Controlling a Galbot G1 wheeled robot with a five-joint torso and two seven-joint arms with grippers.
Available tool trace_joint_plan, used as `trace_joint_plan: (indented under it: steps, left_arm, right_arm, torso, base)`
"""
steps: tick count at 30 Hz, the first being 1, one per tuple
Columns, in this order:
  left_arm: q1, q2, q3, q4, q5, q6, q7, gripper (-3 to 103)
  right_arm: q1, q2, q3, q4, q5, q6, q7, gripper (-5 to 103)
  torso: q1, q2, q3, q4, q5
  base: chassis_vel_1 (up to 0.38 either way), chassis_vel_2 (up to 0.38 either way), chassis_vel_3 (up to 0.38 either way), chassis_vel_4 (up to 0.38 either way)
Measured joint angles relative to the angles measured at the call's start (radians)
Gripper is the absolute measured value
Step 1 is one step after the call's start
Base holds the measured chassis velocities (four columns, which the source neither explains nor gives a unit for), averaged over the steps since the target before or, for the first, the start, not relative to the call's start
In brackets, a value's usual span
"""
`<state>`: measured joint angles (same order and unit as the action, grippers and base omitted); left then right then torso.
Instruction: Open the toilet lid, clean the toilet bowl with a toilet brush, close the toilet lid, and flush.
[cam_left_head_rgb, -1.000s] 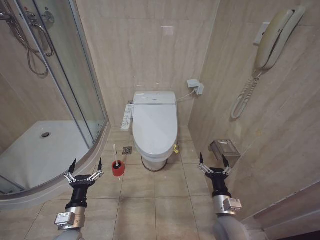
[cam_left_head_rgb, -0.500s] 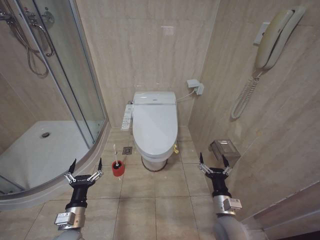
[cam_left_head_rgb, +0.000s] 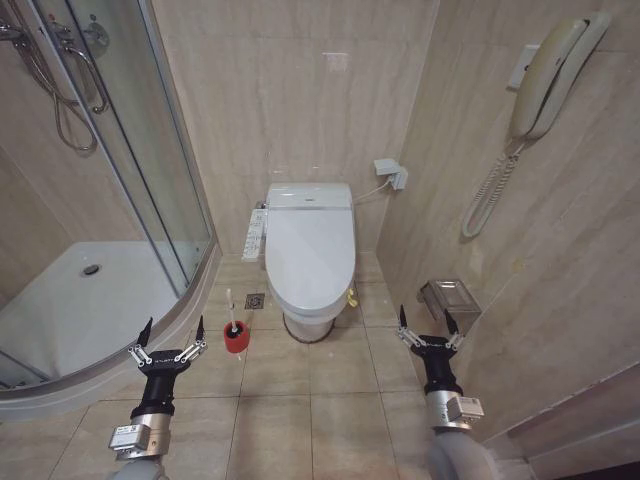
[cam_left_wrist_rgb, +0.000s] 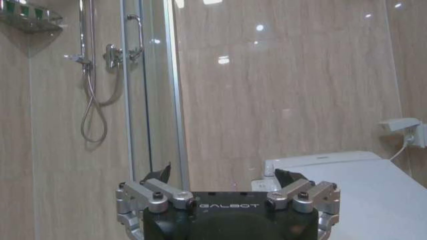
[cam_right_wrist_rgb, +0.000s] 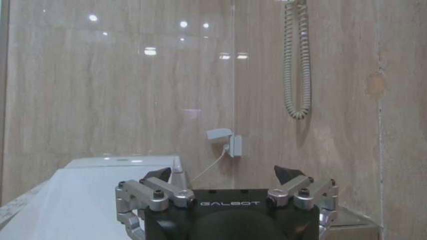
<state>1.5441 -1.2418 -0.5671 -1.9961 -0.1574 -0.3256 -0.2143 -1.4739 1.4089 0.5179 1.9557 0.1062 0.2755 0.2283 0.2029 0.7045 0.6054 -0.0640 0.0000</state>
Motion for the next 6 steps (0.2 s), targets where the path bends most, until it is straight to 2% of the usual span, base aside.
trace_joint_plan:
  steps: [6]
  left_arm:
    - [0.0,0.0,0.0,0.0,0.0,0.0,0.0,100]
  right_arm:
    - [0.0,0.0,0.0,0.0,0.0,0.0,0.0,100]
  torso:
    - [0.0,0.0,0.0,0.0,0.0]
  base:
    - [0.0,0.0,0.0,0.0]
